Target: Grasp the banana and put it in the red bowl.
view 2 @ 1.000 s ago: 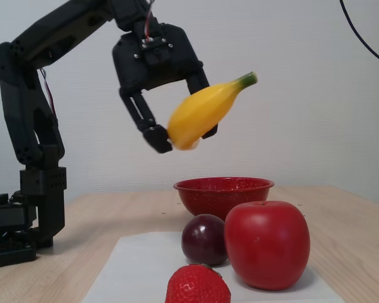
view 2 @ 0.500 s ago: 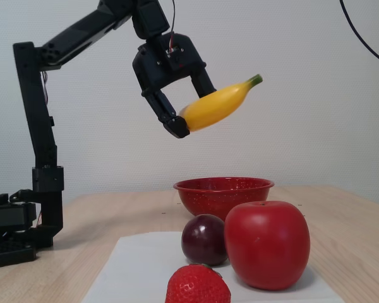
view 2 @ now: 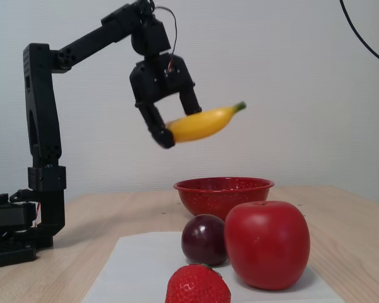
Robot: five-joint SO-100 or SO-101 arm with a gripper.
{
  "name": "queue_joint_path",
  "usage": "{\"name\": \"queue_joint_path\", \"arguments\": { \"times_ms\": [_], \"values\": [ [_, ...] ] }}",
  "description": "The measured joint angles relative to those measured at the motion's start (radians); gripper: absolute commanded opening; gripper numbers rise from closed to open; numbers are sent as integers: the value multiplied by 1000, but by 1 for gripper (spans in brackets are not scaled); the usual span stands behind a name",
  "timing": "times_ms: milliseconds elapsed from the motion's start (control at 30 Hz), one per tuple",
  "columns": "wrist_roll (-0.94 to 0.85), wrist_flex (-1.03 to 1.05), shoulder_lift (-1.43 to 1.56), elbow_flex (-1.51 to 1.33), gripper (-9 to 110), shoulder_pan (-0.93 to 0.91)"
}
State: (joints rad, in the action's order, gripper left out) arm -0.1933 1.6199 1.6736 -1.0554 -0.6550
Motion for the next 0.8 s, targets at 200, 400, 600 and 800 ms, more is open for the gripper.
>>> {"name": "queue_joint_path", "arguments": {
  "times_ms": [200, 400, 600, 800],
  "values": [
    [29, -212, -8, -156, 0, 2],
    [34, -348, -91, -183, 0, -6],
    [49, -445, -160, -183, 0, -6],
    [94, -525, -196, -184, 14, -6]
  ]
}}
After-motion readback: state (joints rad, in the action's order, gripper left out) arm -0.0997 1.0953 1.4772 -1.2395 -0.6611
